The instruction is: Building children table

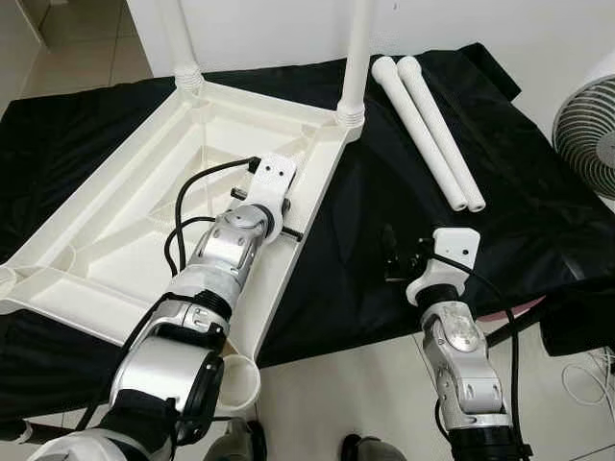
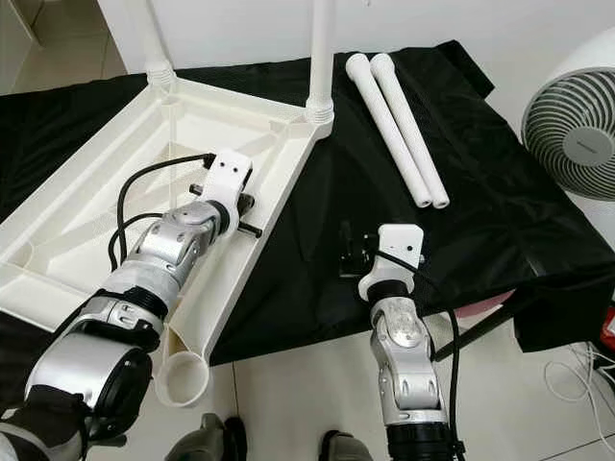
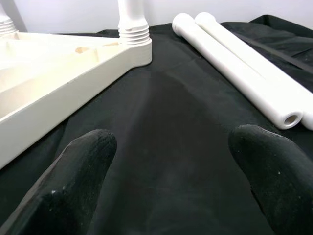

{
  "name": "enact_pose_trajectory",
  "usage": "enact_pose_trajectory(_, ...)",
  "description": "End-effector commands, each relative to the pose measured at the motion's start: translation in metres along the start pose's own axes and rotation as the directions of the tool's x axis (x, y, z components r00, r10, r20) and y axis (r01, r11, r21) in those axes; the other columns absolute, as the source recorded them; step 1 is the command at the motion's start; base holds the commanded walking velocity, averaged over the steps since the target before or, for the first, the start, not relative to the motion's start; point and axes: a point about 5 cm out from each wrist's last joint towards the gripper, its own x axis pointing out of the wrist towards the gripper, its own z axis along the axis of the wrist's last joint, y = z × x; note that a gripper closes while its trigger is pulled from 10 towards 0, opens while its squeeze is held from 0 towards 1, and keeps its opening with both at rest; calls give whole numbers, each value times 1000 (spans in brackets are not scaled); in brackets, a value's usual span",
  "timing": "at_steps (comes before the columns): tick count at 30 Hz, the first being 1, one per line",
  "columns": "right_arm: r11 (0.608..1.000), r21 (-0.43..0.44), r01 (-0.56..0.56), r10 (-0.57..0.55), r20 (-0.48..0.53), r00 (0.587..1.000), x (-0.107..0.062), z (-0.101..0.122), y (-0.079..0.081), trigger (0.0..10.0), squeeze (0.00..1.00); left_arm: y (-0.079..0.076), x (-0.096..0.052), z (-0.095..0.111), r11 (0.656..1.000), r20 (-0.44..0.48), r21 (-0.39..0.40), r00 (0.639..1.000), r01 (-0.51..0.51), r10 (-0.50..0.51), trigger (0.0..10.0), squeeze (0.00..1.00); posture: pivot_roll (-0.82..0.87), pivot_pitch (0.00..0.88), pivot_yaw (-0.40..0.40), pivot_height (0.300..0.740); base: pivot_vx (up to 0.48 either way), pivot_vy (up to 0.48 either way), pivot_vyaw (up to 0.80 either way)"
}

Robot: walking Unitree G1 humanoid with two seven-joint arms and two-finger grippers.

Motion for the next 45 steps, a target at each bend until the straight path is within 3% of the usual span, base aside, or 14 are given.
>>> enact_pose_trajectory(1, 1000, 6, -5, 5, -3, 1000, -3, -2, 1, 10000, 286, 0, -13, 46, 996, 241, 21, 967, 82, -85, 10000, 1000, -102, 129, 61, 740, 0, 0, 0)
enact_pose_trajectory(6, 1000, 3, -10, 10, -2, 1000, -2, -2, 2, 10000, 224, 5, -30, 58, 988, 335, 38, 930, 151, -155, 10000, 1000, -94, 126, 56, 740, 0, 0, 0)
enact_pose_trajectory(7, 1000, 3, -12, 12, -2, 1000, -2, -2, 2, 10000, 227, 7, -38, 60, 982, 361, 67, 913, 177, -189, 10000, 0, -94, 126, 56, 740, 0, 0, 0)
enact_pose_trajectory(10, 1000, 10, -23, 23, -1, 1000, -2, -2, 3, 10000, 267, 12, -57, 59, 963, 380, 152, 886, 222, -264, 10000, 0, -89, 125, 54, 740, 0, 0, 0)
enact_pose_trajectory(11, 999, 16, -28, 28, -2, 1000, -2, -2, 3, 10000, 1000, 14, -63, 56, 955, 368, 180, 884, 237, -289, 10000, 0, -83, 125, 53, 740, 0, 0, 0)
enact_pose_trajectory(25, 999, 7, -47, 47, -6, 999, -2, -3, 5, 10000, 1000, 49, -95, 13, 932, 156, 304, 955, 197, -253, 10000, 0, -71, 127, 48, 740, 0, 0, 0)
enact_pose_trajectory(26, 999, 3, -50, 50, -8, 999, -1, -4, 4, 10000, 0, 59, -99, 3, 921, 103, 353, 972, 164, -212, 10000, 0, -64, 125, 45, 740, 0, 0, 0)
enact_pose_trajectory(32, 999, -3, -53, 53, -10, 999, 0, -4, 3, 10000, 0, 80, -108, -16, 907, 12, 408, 993, 100, -115, 10000, 0, -48, 119, 39, 740, 0, 0, 0)
enact_pose_trajectory(33, 998, -5, -58, 58, -8, 998, 2, -4, 2, 10000, 0, 90, -112, -25, 899, -38, 432, 998, 69, -58, 10000, 114, -47, 117, 38, 740, 0, 0, 0)
enact_pose_trajectory(35, 998, -5, -58, 58, -8, 998, 2, -4, 2, 10000, 0, 90, -112, -25, 899, -38, 432, 998, 69, -58, 10000, 114, -47, 117, 38, 740, 0, 0, 0)
enact_pose_trajectory(36, 998, -7, -61, 61, -6, 998, 3, -4, 2, 10000, 0, 97, -117, -33, 885, -84, 463, 996, 59, -23, 10000, 1000, -41, 119, 36, 740, 0, 0, 0)
enact_pose_trajectory(40, 998, -10, -67, 67, -6, 998, 5, -4, 2, 10000, 0, 105, -128, -48, 849, -179, 520, 984, 96, -2, 10000, 984, -32, 121, 32, 740, 0, 0, 0)
enact_pose_trajectory(41, 997, -11, -70, 70, -7, 998, 5, -4, 2, 10000, 0, 105, -134, -53, 821, -223, 552, 974, 146, -23, 10000, 0, -32, 121, 32, 740, 0, 0, 0)
enact_pose_trajectory(45, 997, -10, -76, 76, -9, 997, 5, -5, 3, 10000, 0, 97, -144, -60, 807, -300, 534, 949, 251, -96, 10000, 0, -28, 122, 32, 740, 0, 0, 0)
